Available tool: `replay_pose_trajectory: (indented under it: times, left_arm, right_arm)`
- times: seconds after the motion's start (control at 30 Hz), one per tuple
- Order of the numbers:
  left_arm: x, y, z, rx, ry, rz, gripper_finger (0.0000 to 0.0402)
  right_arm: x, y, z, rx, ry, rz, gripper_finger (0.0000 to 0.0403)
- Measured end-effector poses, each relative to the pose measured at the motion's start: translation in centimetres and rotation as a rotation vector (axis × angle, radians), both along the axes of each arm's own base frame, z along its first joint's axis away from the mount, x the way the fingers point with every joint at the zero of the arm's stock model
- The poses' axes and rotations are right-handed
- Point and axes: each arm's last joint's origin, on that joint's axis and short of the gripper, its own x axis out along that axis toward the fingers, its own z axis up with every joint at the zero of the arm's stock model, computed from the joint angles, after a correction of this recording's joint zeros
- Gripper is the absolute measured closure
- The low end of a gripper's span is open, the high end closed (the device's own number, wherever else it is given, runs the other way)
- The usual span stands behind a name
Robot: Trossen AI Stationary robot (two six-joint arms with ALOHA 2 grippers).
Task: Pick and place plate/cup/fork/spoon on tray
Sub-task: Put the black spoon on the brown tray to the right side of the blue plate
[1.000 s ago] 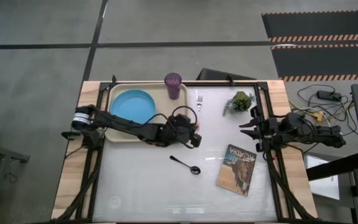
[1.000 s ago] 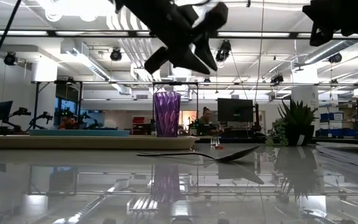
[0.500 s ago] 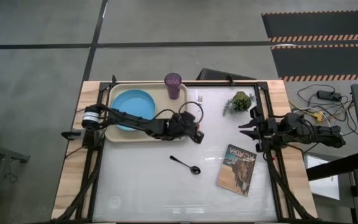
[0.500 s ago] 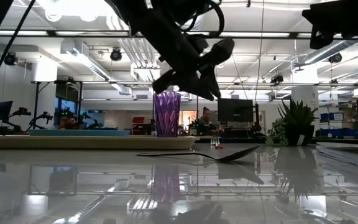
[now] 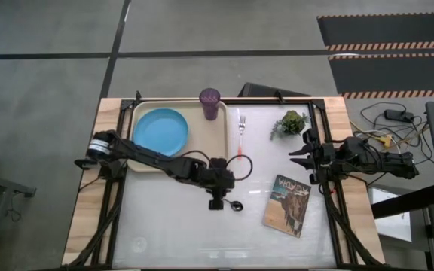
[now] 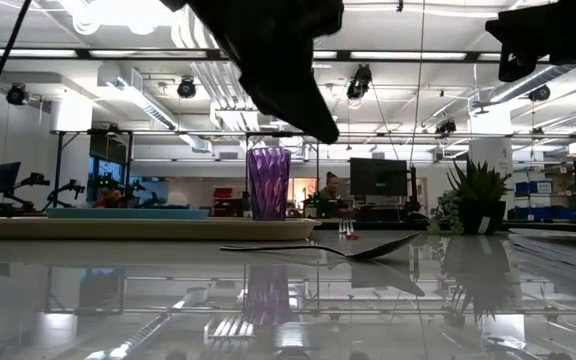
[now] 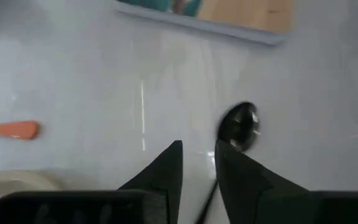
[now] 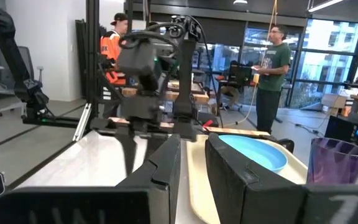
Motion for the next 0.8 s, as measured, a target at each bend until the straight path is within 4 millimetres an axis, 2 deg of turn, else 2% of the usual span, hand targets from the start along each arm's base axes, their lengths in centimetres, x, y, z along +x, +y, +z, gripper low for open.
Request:
replay_pose_trajectory:
  times: [0.23,0.37,0.63,0.73,0.8]
  left_arm:
    - [-0.9,-0.9,-1.9,0.000,0.042,-0.011,0.0257]
    - [-1.3,-1.7,-3.4,-0.020,0.010,-0.023,0.0221]
    - [-2.1,-2.2,-5.8,-0.030,-0.055,-0.037,0.0213]
    - [-2.6,-2.1,-7.1,-0.012,-0.031,-0.029,0.0213]
    - [-2.3,-2.2,-7.5,-0.009,-0.038,-0.027,0.0213]
  right_arm:
    - [0.0,-0.1,-0.1,0.010,0.007,-0.023,0.0339]
    - [0.1,-0.1,-0.2,0.015,0.014,-0.023,0.0339]
    - [0.1,-0.1,-0.3,0.018,0.027,-0.024,0.0339]
    - [0.1,-0.1,-0.3,0.019,0.027,-0.024,0.0339]
    - [0.1,-0.1,-0.3,0.022,0.027,-0.024,0.0339]
